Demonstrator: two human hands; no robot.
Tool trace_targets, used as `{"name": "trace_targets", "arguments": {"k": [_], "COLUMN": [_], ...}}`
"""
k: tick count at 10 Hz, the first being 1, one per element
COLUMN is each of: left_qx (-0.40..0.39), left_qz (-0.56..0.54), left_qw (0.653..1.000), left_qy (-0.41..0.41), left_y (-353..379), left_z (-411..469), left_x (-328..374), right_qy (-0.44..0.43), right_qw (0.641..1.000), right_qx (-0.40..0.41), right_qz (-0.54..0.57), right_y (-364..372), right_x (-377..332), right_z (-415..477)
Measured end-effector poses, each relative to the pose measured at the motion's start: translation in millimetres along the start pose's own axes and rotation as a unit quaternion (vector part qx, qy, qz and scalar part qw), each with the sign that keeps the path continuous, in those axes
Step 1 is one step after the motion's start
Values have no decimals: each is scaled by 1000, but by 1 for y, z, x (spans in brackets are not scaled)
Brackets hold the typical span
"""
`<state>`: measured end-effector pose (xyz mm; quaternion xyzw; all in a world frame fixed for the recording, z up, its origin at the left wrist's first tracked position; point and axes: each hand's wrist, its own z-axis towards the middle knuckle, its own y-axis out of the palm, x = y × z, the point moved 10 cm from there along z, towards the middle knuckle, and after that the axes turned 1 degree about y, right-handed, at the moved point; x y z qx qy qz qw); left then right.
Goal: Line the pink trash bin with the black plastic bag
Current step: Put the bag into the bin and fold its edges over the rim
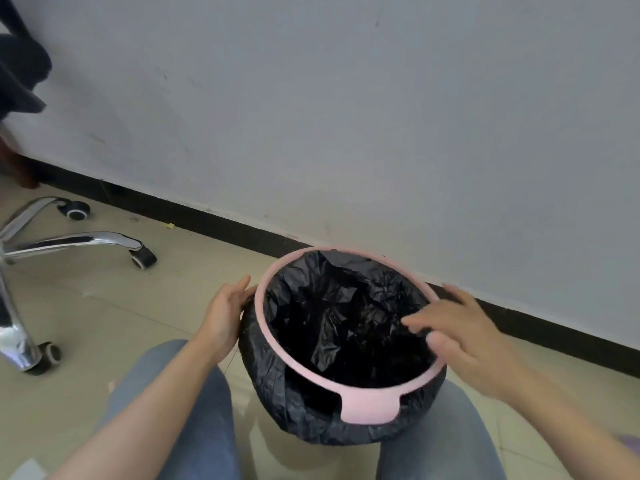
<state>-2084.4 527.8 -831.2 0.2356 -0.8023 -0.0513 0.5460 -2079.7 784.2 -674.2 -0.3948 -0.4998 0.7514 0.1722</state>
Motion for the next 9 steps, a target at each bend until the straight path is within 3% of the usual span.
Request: {"name": "trace_targets", "arguments": {"k": [1,2,4,5,6,7,8,9], "left_qx": [15,1,10,54,72,72,26,-19], "left_qz": [17,49,92,209,351,530,586,684], "left_qw": [999,998,996,972,906,812,765,680], "left_qy": [-30,-31,15,88,224,235,265,262], "left_y": [-4,5,10,14,26,30,45,62], "left_z": [5,10,8,4,-4,-4,-9,-7], "left_x": [-8,-6,1,25,53,47,36,12], "right_qy": [-132,-149,-156,-150,-131,-93,-57,-19], "right_qw": [975,958,956,948,946,953,967,970], "right_qx": [-74,-133,-119,-112,-101,-91,-130,-124], "right_qz": [-164,-206,-219,-256,-277,-272,-210,-210], "right_y": [63,110,134,138,138,129,137,138], "right_x": [-50,-59,-51,-43,-33,-25,-10,8], "right_z": [-36,-54,-49,-37,-14,18,45,65]}}
